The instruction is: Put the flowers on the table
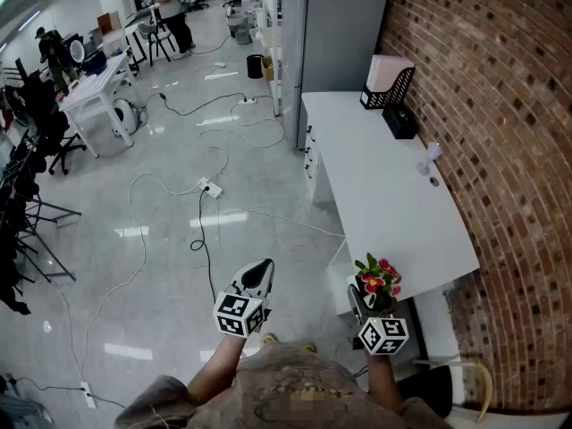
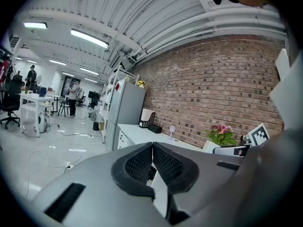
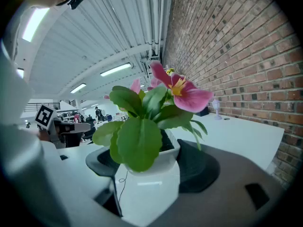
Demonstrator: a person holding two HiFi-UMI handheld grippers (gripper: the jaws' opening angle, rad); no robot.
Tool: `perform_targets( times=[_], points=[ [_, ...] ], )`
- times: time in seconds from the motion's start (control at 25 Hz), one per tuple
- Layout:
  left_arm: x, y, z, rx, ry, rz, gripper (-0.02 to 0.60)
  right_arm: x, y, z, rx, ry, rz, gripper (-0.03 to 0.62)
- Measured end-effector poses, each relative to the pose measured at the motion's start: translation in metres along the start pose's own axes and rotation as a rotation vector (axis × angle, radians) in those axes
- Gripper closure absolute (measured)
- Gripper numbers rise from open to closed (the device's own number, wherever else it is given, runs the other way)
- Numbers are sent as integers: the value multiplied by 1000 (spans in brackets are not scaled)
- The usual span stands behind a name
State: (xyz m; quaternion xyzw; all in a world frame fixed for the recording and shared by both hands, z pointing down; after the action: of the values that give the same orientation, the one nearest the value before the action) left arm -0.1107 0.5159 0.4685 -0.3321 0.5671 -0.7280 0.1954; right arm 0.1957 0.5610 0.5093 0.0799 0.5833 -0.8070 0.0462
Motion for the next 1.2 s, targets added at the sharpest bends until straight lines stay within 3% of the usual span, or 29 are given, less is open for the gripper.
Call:
perform_targets(
  times=[0.48,1.2],
  points=[
    [22,10,-11,5,-18,8,558,33,0,11,-3,13,22,243],
    [83,9,8,16,-126,18,558,79,-3,53,-6,-32,31,241]
  ],
)
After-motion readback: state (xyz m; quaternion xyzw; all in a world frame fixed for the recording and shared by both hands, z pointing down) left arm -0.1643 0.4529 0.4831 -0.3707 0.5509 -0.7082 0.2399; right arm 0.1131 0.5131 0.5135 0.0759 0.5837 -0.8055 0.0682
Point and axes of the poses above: the fingertips, and each gripper's own axes: z forward along the fingers, x to its left, y out of its top, the point moved 6 cm from there along -z, backward along the fingers, and after that the axes turned 14 degrees about -y, right-handed, at the moved point
